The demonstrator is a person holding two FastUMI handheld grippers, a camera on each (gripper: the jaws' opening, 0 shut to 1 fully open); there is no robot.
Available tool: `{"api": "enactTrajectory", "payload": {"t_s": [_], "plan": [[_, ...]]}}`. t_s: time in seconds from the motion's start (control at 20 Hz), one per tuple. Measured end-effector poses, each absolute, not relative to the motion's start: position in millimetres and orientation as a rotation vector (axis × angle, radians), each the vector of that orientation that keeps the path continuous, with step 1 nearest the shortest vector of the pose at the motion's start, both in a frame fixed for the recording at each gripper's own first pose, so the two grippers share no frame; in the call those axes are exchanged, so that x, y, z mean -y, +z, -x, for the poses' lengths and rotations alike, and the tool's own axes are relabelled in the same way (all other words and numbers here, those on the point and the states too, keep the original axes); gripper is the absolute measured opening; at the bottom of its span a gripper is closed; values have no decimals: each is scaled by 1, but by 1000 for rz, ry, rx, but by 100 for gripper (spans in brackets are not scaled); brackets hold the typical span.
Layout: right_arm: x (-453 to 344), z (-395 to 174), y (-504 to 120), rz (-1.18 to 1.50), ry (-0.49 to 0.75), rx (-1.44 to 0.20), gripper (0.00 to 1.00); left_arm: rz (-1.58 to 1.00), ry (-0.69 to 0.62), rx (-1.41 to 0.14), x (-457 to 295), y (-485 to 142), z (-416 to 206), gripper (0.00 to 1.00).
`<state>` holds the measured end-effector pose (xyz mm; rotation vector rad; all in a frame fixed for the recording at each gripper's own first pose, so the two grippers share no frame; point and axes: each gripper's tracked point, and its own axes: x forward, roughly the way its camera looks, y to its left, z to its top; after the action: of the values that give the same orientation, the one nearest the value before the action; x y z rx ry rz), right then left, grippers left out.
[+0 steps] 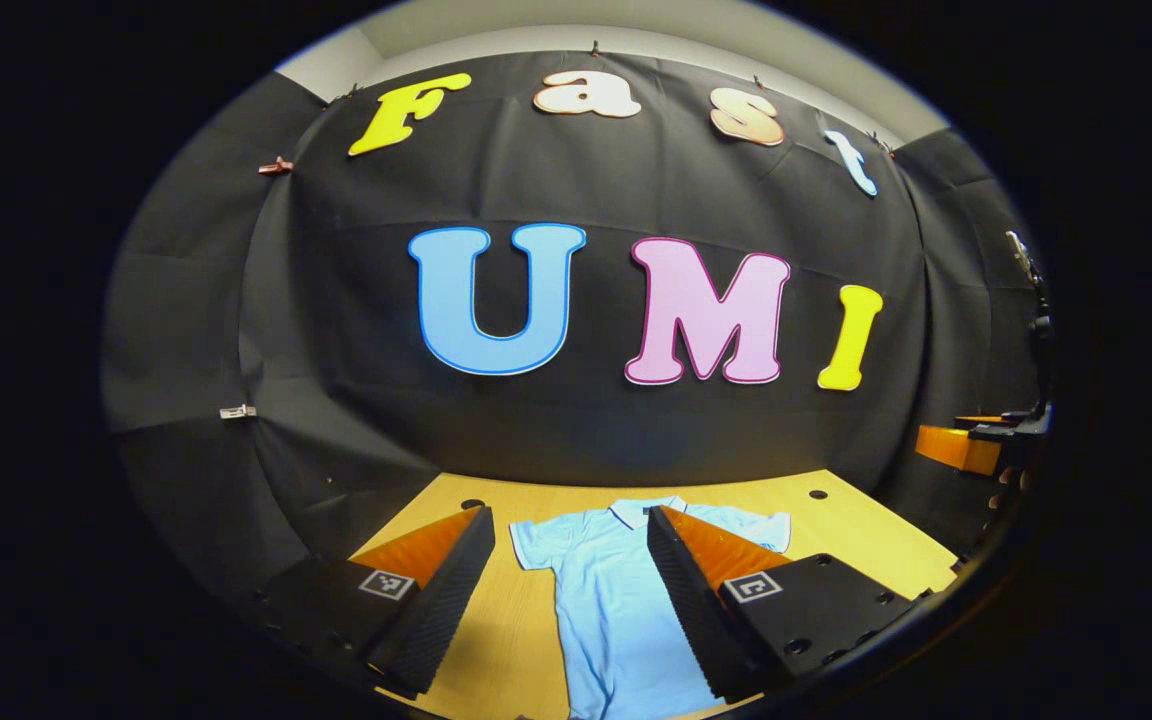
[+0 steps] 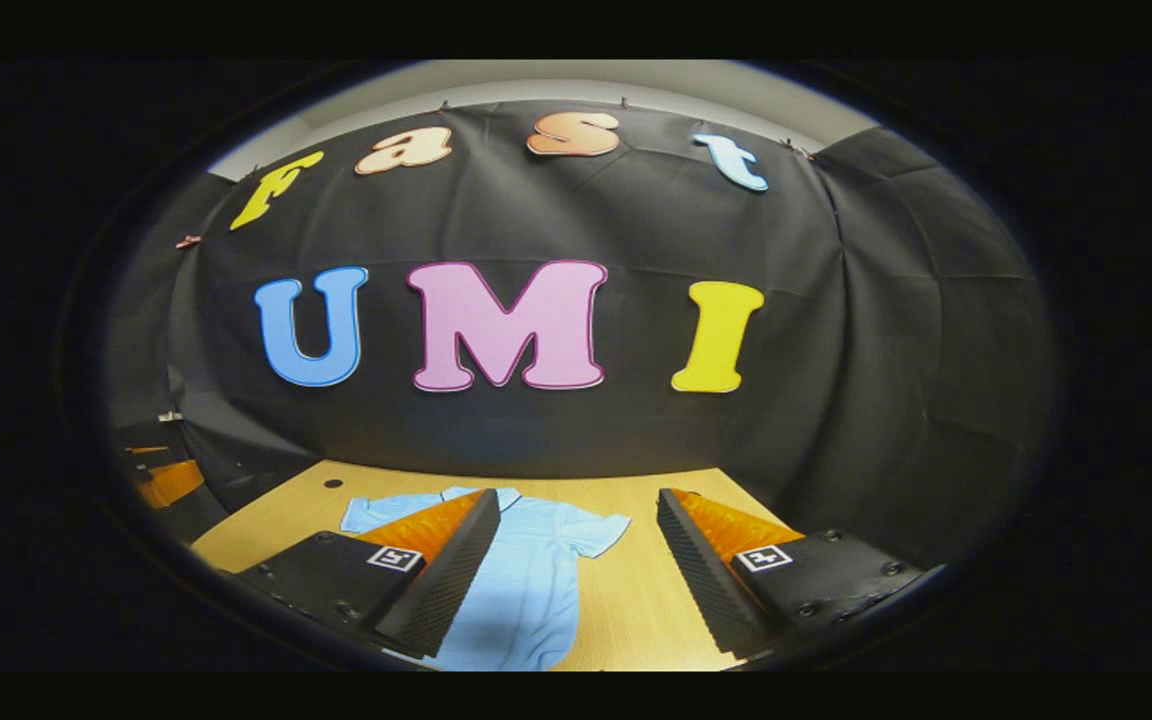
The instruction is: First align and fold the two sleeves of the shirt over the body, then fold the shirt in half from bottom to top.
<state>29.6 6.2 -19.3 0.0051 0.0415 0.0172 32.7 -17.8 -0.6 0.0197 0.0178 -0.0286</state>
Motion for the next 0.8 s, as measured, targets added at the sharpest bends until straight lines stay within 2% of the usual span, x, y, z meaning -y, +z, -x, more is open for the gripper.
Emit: {"api": "enactTrajectory", "payload": {"t_s": [0.35,0.8], "plan": [[-1,-53,-36,-4,22,-81,97,-17,-30,-25,26,0,-46,96],[28,-180,-82,31,-4,-240,98,-41,34,-85,26,-18,-61,96]]}}
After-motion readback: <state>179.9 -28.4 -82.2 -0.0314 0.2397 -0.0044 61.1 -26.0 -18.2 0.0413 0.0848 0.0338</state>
